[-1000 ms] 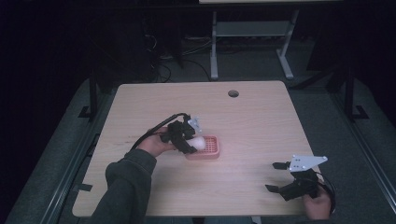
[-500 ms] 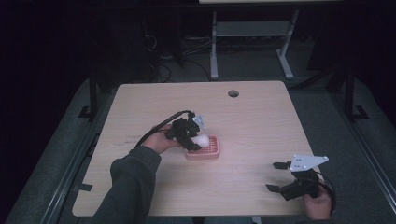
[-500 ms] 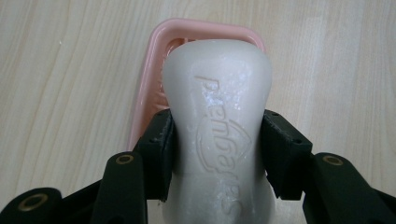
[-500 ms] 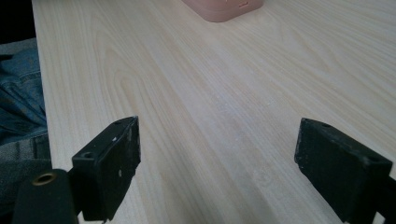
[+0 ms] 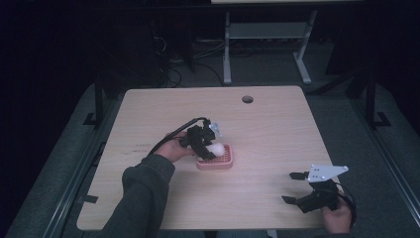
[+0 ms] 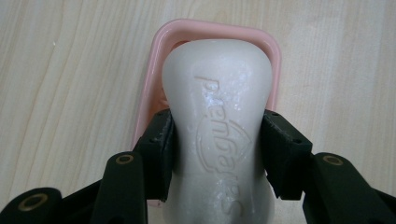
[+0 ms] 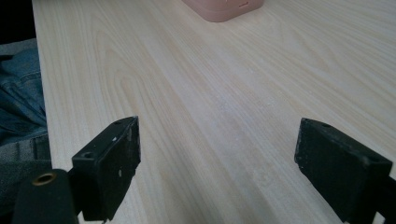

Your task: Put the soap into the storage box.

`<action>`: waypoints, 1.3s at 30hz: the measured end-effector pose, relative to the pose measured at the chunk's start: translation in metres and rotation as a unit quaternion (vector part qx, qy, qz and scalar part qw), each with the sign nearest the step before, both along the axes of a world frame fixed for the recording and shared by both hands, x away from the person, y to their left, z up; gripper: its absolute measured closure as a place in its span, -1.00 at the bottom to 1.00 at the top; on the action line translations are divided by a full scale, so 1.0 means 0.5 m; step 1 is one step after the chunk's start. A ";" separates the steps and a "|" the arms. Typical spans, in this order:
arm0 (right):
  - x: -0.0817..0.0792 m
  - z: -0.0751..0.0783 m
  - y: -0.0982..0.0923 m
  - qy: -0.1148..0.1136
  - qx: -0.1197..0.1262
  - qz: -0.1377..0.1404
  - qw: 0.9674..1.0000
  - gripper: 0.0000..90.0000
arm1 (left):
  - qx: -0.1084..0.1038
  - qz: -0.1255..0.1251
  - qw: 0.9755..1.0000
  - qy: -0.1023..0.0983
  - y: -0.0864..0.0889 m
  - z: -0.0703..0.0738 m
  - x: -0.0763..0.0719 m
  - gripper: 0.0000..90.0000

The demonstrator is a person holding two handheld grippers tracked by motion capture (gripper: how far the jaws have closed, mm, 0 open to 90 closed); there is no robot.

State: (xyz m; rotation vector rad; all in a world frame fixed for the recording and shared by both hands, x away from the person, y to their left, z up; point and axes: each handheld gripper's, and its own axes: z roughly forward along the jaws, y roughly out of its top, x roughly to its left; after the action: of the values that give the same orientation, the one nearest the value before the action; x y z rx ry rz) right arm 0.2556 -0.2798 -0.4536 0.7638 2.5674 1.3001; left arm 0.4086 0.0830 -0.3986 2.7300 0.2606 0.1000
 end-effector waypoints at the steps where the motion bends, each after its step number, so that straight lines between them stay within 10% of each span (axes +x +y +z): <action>1: 0.000 0.000 0.000 0.000 0.000 0.000 1.000 -0.69 | 0.000 0.000 1.000 0.003 -0.001 -0.001 0.001 0.10; 39: 0.001 -0.001 0.002 0.000 0.000 0.004 1.000 -0.69 | 0.016 0.000 1.000 0.012 -0.029 -0.041 0.022 0.10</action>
State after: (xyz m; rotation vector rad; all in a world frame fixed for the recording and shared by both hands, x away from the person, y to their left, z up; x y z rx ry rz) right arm 0.2561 -0.2789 -0.4540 0.7545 2.5726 1.3010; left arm 0.4196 0.0686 -0.4190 2.7649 0.2681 0.0724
